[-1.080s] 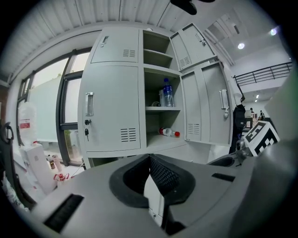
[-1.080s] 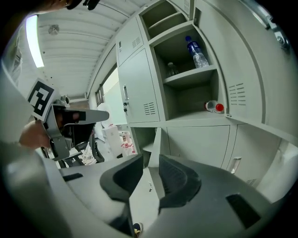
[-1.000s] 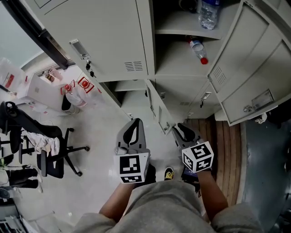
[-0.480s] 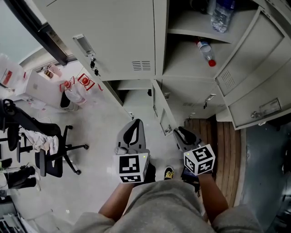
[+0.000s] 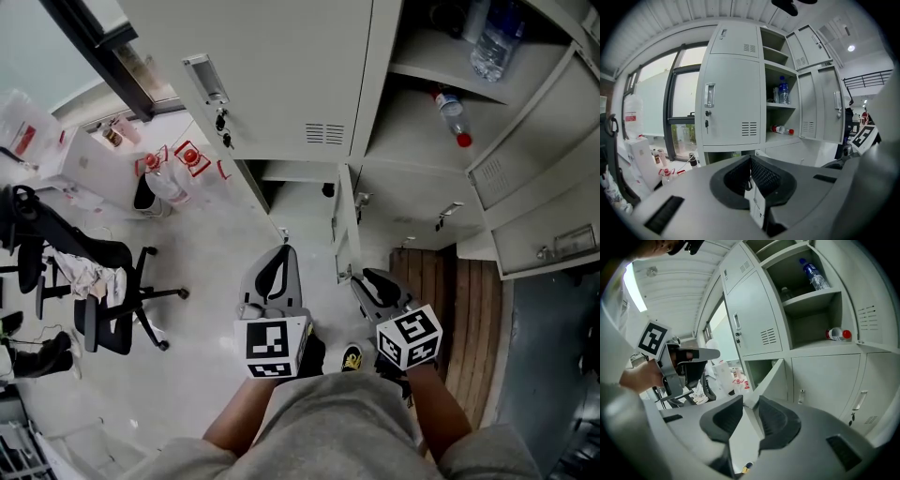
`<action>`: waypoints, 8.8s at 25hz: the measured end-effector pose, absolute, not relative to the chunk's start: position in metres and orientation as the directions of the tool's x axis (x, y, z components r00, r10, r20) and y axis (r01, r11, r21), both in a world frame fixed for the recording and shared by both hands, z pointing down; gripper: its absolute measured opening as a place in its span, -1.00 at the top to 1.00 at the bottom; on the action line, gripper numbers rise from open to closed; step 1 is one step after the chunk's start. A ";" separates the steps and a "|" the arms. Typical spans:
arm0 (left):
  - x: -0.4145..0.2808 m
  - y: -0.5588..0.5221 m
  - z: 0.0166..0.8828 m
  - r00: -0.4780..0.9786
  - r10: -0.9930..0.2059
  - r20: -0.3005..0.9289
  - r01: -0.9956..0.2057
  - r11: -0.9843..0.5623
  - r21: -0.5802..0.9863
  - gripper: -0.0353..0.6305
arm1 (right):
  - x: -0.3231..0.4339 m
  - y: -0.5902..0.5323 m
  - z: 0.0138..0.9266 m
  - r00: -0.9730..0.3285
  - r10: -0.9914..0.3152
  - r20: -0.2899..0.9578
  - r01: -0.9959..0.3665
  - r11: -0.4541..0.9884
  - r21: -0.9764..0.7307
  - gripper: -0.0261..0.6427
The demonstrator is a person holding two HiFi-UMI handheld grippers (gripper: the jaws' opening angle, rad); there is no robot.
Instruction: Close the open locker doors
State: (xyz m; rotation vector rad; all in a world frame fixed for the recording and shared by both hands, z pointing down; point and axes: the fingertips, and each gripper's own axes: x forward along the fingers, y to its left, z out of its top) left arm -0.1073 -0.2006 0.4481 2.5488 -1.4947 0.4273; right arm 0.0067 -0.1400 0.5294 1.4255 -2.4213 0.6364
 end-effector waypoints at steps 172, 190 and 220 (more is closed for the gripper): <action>0.181 -0.129 0.421 0.811 -0.514 0.281 -0.523 -0.851 -0.048 0.87 | 0.335 -0.021 0.340 0.142 -0.988 0.054 -0.988 -0.145 -0.056 0.79; 0.177 -0.124 0.418 0.789 -0.549 0.276 -0.556 -0.829 -0.060 0.87 | 0.327 -0.037 0.339 -0.032 -0.998 0.050 -0.993 0.026 -0.112 0.72; 0.127 -0.125 0.416 0.721 -0.640 0.264 -0.651 -0.757 -0.056 0.87 | 0.250 -0.046 0.338 -0.279 -0.956 0.087 -0.960 0.276 -0.046 0.72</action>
